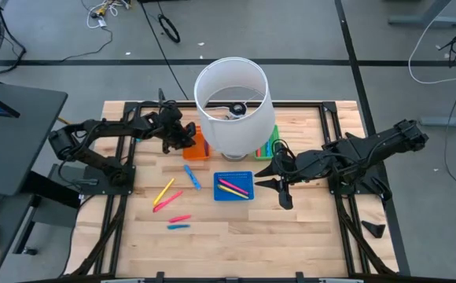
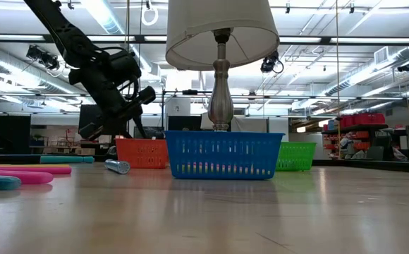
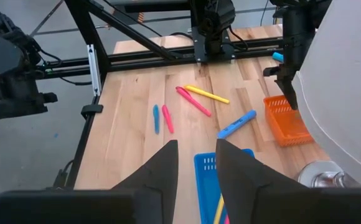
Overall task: Pick & Place Markers
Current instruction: Put the green small highlighter pen into the orange bin, then put the top blue large highlighter pen into the green bin
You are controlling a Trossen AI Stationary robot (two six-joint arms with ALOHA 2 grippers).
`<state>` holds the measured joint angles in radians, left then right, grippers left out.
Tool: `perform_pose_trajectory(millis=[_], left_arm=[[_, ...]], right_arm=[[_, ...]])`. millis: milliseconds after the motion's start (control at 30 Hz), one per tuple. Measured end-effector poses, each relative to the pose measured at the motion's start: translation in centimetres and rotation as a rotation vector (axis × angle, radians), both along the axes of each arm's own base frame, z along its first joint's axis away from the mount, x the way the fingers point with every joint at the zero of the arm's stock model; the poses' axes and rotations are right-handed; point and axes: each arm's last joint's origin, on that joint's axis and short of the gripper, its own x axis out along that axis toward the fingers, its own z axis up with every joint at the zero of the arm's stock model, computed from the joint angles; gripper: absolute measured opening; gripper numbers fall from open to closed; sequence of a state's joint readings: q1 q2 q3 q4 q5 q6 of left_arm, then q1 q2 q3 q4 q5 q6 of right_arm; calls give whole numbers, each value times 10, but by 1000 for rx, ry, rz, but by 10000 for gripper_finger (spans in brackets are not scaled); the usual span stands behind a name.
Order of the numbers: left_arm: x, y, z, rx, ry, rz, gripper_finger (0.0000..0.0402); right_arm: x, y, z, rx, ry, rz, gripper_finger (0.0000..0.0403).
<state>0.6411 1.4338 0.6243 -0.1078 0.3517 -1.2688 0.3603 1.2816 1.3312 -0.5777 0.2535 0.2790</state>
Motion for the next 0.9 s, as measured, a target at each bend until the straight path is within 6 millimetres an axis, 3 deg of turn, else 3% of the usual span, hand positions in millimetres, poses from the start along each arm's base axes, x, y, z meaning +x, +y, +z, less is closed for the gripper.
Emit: perform_pose_trajectory(millis=[267, 900], left_arm=[[2, 1, 2, 10, -31, -5, 135], [5, -2, 12, 3, -104, -27, 137]], right_arm=[[0, 0, 0, 0, 0, 0, 110], [0, 0, 0, -7, 0, 4, 110]])
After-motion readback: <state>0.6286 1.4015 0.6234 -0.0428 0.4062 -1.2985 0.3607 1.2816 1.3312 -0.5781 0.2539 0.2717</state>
